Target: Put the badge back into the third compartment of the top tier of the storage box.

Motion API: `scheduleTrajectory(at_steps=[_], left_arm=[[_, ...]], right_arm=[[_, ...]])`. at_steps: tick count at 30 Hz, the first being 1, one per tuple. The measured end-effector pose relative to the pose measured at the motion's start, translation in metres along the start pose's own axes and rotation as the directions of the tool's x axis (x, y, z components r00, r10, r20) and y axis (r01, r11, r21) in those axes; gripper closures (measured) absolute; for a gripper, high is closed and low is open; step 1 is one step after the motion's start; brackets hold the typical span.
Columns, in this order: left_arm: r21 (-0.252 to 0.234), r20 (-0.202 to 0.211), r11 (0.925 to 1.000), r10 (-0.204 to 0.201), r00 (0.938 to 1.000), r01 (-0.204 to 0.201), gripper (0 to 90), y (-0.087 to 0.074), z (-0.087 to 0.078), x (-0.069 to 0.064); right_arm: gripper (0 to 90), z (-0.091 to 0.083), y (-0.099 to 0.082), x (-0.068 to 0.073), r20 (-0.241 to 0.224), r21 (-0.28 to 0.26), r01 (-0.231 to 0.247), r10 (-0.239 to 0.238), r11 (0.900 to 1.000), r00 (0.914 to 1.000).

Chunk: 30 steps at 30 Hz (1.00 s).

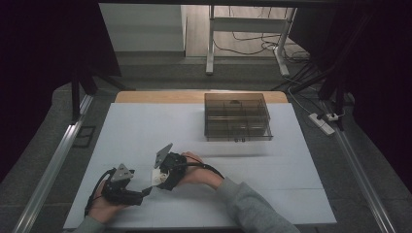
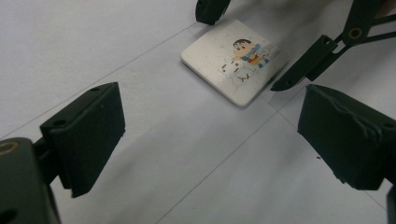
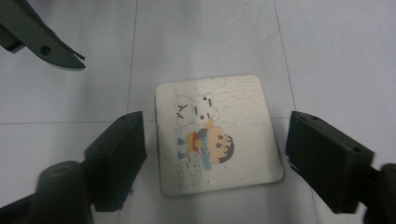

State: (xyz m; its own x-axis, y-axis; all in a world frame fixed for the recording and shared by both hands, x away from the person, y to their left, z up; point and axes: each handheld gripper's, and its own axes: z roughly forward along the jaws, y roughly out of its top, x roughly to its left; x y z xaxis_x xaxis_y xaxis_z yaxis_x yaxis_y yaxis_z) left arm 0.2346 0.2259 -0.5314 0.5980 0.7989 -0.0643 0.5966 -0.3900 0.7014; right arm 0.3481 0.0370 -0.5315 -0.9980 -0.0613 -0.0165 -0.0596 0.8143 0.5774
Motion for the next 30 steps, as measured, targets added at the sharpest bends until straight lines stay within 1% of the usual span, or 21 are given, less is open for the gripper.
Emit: scheduleTrajectory(at_steps=[2,4,5,6,7,8,10,17,19,20,21,22,23,26,27,28,29,30], left_arm=[[0.0,-0.001,1.0,-0.001,1.0,0.001,7.8,0.0,0.0,0.0],[0.0,-0.002,1.0,-0.002,1.0,0.002,7.8,0.0,0.0,0.0],[0.0,-0.002,1.0,-0.002,1.0,0.002,7.9,0.0,0.0,0.0],[0.001,-0.002,1.0,-0.001,1.0,0.001,7.8,0.0,0.0,0.0],[0.001,-0.002,1.0,-0.001,1.0,0.001,7.9,0.0,0.0,0.0],[0.001,-0.003,1.0,0.0,1.0,0.0,7.8,0.0,0.0,0.0],[0.0,-0.002,1.0,0.0,1.0,0.0,7.8,0.0,0.0,0.0],[-0.002,-0.002,1.0,-0.001,1.0,0.001,7.9,-0.001,-0.001,0.001],[-0.003,-0.001,1.0,-0.002,1.0,0.002,7.9,-0.001,-0.001,0.001],[-0.003,-0.001,1.0,-0.002,1.0,0.002,7.9,-0.001,-0.001,0.001],[-0.003,0.0,1.0,-0.002,1.0,0.002,7.9,-0.001,-0.001,0.001],[-0.003,0.0,1.0,-0.002,1.0,0.002,7.9,-0.001,-0.001,0.001],[-0.003,0.0,1.0,-0.001,1.0,0.001,7.9,-0.001,-0.001,0.001],[-0.004,0.0,1.0,-0.001,1.0,0.001,7.9,0.0,-0.001,0.001],[-0.004,-0.001,1.0,-0.001,1.0,0.001,7.9,0.0,-0.001,0.001],[-0.003,-0.001,1.0,-0.001,1.0,0.001,7.9,0.0,-0.001,0.001],[-0.003,-0.001,1.0,-0.001,1.0,0.001,7.9,0.0,-0.001,0.001],[-0.004,-0.001,1.0,-0.001,1.0,0.001,7.9,0.0,-0.001,0.001]], right_arm=[[26.6,0.0,0.0,0.0,-0.014,-0.002,0.003,-0.003,1.0,0.9999],[29.1,0.0,0.0,0.0,-0.015,-0.002,0.004,-0.004,1.0,0.9999],[31.9,-0.001,0.0,0.0,-0.015,-0.005,0.001,-0.001,1.0,0.9999],[32.3,-0.001,0.0,-0.001,-0.015,-0.002,0.001,-0.001,1.0,0.9999],[32.4,-0.002,0.0,-0.002,-0.017,0.002,0.002,-0.002,1.0,0.9999],[32.5,-0.001,0.0,-0.001,-0.013,-0.007,0.001,-0.002,1.0,0.9999],[32.9,-0.001,0.0,0.0,-0.011,-0.002,0.01,-0.01,1.0,0.9999],[33.0,-0.001,-0.001,-0.001,-0.017,-0.023,0.0,0.0,0.9997,0.9999],[32.9,-0.002,-0.002,-0.001,-0.021,-0.019,-0.003,0.003,0.9998,0.9998],[32.9,-0.003,-0.003,-0.002,-0.018,-0.02,-0.004,0.003,0.9998,0.9998],[32.9,-0.005,-0.003,-0.003,-0.014,-0.005,-0.002,0.002,1.0,0.9999],[33.0,-0.006,-0.004,-0.003,-0.011,-0.02,-0.016,0.015,0.9997,0.9998],[32.9,-0.008,-0.004,-0.004,-0.003,-0.018,-0.013,0.013,0.9998,0.9999],[33.0,-0.012,-0.005,-0.005,0.001,-0.039,-0.025,0.025,0.9989,0.9997],[32.9,-0.015,-0.005,-0.005,0.004,-0.03,-0.024,0.024,0.9993,0.9997],[32.9,-0.016,-0.005,-0.005,0.007,-0.043,-0.027,0.028,0.9987,0.9996],[32.9,-0.018,-0.005,-0.006,0.012,-0.036,-0.023,0.024,0.9991,0.9996],[32.9,-0.02,-0.006,-0.005,0.015,-0.045,-0.03,0.03,0.9985,0.9994]])
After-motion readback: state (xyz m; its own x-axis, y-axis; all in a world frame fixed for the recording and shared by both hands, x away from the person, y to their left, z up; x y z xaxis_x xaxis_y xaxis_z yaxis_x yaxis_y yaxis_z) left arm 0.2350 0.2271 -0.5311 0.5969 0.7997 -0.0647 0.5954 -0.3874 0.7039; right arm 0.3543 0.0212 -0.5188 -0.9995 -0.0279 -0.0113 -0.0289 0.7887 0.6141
